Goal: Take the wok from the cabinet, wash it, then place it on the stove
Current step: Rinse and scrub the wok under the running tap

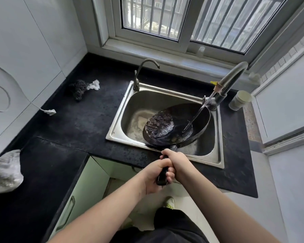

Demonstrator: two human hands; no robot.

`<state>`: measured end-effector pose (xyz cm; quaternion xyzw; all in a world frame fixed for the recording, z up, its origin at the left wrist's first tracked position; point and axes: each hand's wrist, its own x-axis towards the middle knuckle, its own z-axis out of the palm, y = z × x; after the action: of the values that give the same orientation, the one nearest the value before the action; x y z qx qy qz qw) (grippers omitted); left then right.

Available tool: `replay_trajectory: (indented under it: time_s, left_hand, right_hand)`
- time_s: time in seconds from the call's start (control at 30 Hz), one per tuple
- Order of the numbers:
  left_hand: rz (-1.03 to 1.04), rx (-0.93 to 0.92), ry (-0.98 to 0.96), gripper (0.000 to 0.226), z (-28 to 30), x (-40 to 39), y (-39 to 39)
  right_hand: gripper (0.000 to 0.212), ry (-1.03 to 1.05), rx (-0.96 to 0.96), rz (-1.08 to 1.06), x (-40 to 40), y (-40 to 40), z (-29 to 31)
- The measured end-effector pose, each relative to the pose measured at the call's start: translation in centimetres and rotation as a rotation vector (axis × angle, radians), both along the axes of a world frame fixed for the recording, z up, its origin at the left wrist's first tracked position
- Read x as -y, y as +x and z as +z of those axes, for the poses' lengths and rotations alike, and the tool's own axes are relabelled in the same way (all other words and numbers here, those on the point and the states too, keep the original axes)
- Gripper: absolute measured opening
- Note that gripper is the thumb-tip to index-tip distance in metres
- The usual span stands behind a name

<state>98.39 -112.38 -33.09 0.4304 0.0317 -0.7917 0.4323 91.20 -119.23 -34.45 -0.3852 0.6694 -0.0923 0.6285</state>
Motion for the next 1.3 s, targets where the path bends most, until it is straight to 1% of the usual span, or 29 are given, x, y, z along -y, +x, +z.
replay_trajectory:
  time_s: [0.27,0.37,0.43,0.47,0.57,0.67,0.8,0.9,1.03,1.1,1.2,1.23,1.27,1.3]
  left_hand:
    - [-0.029,0.042,0.035,0.032,1.7,0.6,1.0]
    - [-0.063,0.076,0.045,0.032,3.0,1.5,1.4]
    - [-0.077,0.12,0.043,0.029,4.1,2.4,1.6]
    - [-0.083,0.151,0.04,0.027,4.5,2.9,1.7]
    - [-0.089,0.252,0.029,0.019,5.4,4.0,1.6]
    - [-0.088,0.319,0.035,0.017,5.5,4.4,1.4]
    - [-0.076,0.37,0.043,0.018,5.4,5.2,1.0]
    - [-0.09,0.444,0.057,0.021,5.2,5.9,-0.2]
    - [-0.14,0.547,0.086,0.017,4.7,7.1,-1.7]
    - [-0.178,0.616,0.107,0.016,4.5,7.6,-2.2]
    - [-0.213,0.683,0.139,0.012,4.3,8.2,-2.8]
    - [-0.223,0.695,0.149,0.009,4.2,8.2,-2.9]
    - [-0.237,0.714,0.159,0.011,4.1,8.3,-3.1]
    - [-0.256,0.744,0.165,0.026,4.0,8.2,-3.1]
  right_hand:
    - [0.026,0.09,0.129,-0.077,0.2,0.7,0.5]
    - [0.03,0.219,0.235,-0.155,0.8,0.8,1.1]
    - [0.038,0.315,0.333,-0.189,1.2,0.8,2.0]
    - [0.045,0.338,0.381,-0.188,1.5,0.9,2.3]
    - [0.067,0.315,0.483,-0.174,2.5,1.1,2.8]
    - [0.072,0.295,0.519,-0.166,2.9,1.2,2.5]
    - [0.056,0.349,0.566,-0.18,3.3,1.0,1.9]
    - [0.06,0.398,0.612,-0.119,4.1,-0.1,1.1]
    - [0.058,0.441,0.669,-0.063,5.0,-1.4,0.2]
    - [0.05,0.464,0.699,-0.071,5.3,-1.5,0.0]
    - [0.025,0.535,0.754,-0.075,5.6,-1.7,0.0]
    - [0.022,0.553,0.767,-0.065,5.7,-1.8,-0.1]
    - [0.021,0.565,0.77,-0.05,5.7,-1.9,-0.2]
    - [0.022,0.568,0.758,-0.025,5.8,-2.0,-0.4]
